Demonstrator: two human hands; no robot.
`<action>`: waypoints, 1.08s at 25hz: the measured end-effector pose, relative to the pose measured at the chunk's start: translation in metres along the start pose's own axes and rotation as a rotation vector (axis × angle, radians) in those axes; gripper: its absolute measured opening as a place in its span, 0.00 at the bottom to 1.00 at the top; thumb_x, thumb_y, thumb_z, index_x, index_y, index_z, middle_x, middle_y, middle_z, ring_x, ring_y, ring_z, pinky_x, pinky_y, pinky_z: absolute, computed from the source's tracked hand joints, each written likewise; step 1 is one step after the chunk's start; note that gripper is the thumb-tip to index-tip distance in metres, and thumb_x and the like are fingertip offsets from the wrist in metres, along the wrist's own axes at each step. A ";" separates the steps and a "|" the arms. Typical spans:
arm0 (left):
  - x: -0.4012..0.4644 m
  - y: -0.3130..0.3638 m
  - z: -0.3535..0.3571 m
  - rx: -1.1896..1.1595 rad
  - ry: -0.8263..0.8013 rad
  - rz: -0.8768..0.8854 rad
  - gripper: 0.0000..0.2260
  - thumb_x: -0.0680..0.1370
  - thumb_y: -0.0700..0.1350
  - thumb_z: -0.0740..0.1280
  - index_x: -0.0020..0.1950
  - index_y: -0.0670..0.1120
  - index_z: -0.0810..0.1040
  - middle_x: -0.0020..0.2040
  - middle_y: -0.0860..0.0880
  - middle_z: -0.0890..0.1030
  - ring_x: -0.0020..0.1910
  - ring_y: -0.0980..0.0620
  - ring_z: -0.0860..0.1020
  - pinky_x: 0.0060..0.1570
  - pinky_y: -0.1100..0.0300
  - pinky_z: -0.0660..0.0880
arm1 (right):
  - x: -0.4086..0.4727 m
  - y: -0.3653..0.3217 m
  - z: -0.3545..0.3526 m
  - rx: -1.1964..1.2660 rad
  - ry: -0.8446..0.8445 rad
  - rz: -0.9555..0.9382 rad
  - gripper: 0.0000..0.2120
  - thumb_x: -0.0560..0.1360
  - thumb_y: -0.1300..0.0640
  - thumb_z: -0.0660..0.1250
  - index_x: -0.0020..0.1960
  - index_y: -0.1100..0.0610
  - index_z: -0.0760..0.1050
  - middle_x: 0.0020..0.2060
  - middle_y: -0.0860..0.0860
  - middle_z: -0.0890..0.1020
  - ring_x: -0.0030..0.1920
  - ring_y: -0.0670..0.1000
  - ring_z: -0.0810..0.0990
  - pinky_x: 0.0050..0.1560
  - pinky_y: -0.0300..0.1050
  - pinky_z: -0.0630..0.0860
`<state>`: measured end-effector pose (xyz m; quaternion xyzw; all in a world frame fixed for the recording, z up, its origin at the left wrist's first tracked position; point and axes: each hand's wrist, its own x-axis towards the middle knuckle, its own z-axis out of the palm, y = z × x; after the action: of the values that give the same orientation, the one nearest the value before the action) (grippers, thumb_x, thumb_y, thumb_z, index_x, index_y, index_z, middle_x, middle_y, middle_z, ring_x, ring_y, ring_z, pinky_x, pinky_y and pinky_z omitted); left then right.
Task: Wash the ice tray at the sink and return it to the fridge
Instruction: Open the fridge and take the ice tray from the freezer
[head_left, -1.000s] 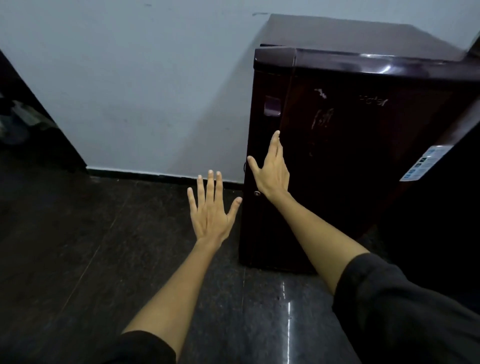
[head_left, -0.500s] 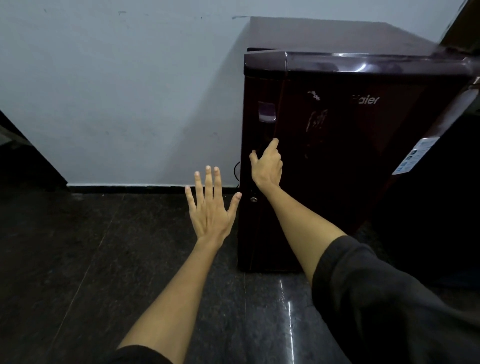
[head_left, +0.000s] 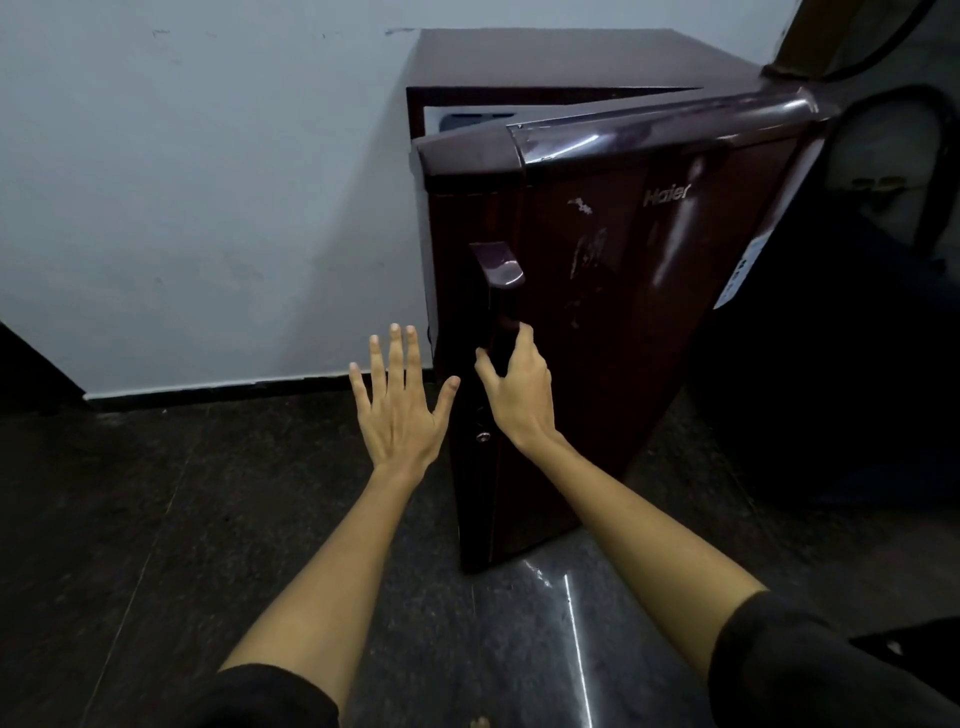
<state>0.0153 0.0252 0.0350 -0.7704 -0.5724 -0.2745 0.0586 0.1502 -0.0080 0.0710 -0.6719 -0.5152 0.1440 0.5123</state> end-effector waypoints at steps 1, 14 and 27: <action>-0.003 0.006 -0.003 0.003 0.009 0.014 0.33 0.78 0.64 0.46 0.77 0.45 0.46 0.77 0.45 0.56 0.76 0.45 0.51 0.71 0.46 0.41 | -0.010 0.004 -0.010 0.021 -0.012 0.002 0.20 0.77 0.54 0.66 0.65 0.60 0.67 0.53 0.49 0.79 0.49 0.42 0.78 0.45 0.34 0.77; -0.096 0.112 -0.025 -0.021 0.214 0.237 0.33 0.79 0.64 0.46 0.77 0.50 0.37 0.77 0.56 0.37 0.76 0.56 0.40 0.74 0.51 0.37 | -0.118 0.060 -0.171 0.165 -0.097 -0.066 0.16 0.78 0.53 0.64 0.64 0.54 0.68 0.56 0.45 0.78 0.57 0.41 0.78 0.58 0.42 0.76; -0.176 0.255 -0.035 -0.033 0.397 0.588 0.32 0.80 0.58 0.53 0.78 0.48 0.43 0.78 0.51 0.40 0.77 0.52 0.44 0.74 0.48 0.44 | -0.175 0.129 -0.325 0.098 0.136 0.011 0.23 0.78 0.58 0.63 0.72 0.57 0.65 0.63 0.48 0.74 0.61 0.46 0.76 0.62 0.45 0.75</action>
<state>0.2022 -0.2243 0.0354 -0.8346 -0.2991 -0.3996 0.2328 0.3799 -0.3230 0.0458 -0.6571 -0.4676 0.1259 0.5777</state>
